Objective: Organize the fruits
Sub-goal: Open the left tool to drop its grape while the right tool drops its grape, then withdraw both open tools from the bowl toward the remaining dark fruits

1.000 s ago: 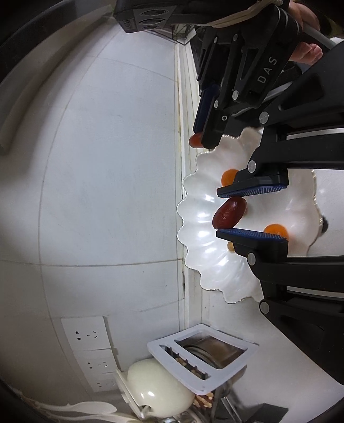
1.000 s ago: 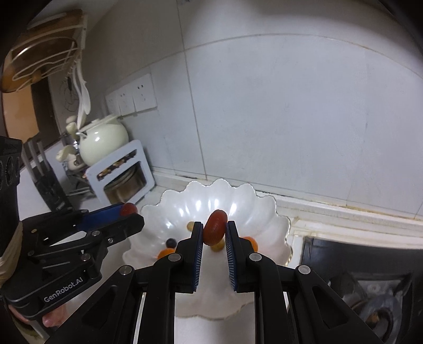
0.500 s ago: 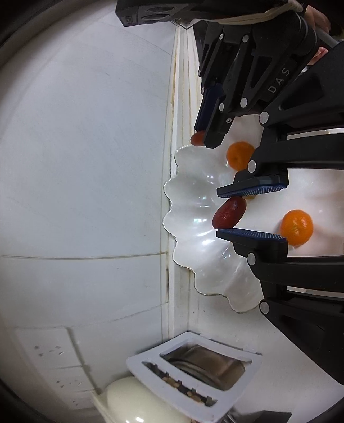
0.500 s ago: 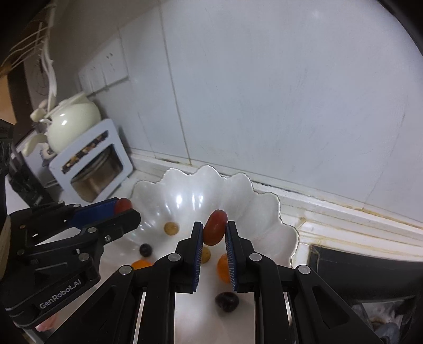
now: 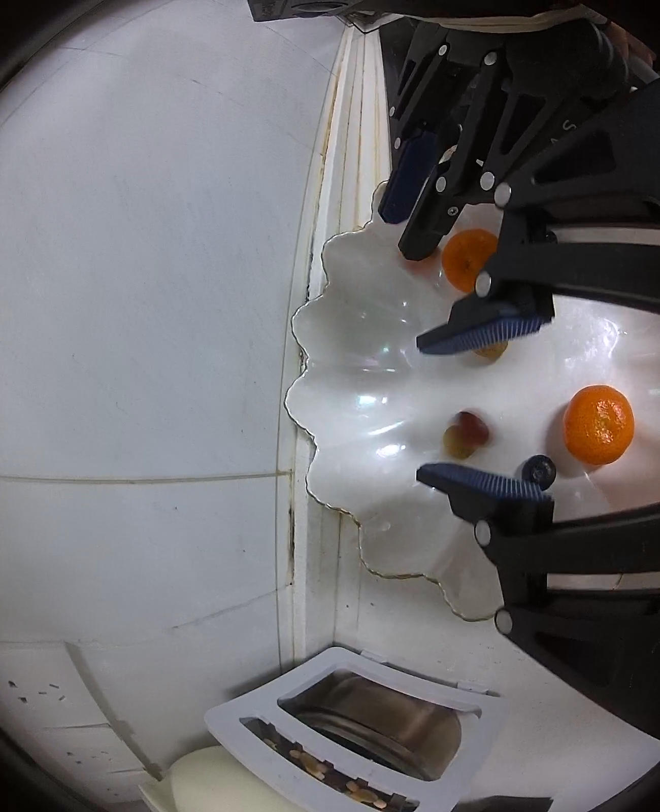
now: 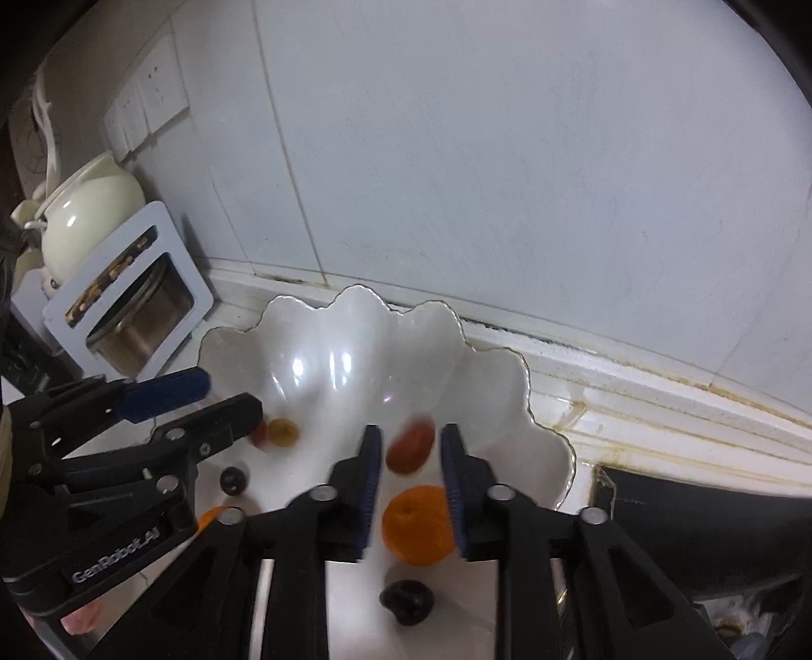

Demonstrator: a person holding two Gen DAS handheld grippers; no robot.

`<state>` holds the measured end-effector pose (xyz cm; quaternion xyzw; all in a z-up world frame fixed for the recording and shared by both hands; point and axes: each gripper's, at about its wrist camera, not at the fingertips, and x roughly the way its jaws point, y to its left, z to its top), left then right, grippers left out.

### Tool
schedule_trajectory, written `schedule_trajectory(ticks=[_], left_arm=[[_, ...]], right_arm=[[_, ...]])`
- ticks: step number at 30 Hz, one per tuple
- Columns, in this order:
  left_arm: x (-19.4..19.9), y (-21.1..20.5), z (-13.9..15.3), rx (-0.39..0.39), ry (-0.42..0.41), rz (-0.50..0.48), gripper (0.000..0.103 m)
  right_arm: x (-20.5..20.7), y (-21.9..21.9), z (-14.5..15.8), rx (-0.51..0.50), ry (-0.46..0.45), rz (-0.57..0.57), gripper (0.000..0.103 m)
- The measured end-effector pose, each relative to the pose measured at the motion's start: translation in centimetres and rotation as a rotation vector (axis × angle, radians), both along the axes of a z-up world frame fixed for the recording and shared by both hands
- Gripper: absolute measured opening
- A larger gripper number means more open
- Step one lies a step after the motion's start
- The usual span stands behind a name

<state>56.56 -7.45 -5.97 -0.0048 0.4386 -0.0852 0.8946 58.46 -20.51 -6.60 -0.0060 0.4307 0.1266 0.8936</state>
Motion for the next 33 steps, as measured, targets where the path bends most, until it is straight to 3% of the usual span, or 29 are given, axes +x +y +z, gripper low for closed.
schedule_trajectory(ticks=[12, 15, 33], left_arm=[[-4.1, 1.0, 3.2, 0.093, -0.106, 0.023, 0.062], [-5.7, 1.3, 4.4, 0.084, -0.132, 0.012, 0.063], [-14.6, 3.9, 9.3, 0.080, -0.274, -0.041, 0.070]], right_arm=[[-3.9, -0.6, 2.6, -0.022, -0.074, -0.033, 0.031], [-5.6, -0.6, 3.8, -0.018, -0.104, -0.040, 0.039], [-16.1, 1.3, 9.8, -0.023, -0.259, -0.093, 0.046]])
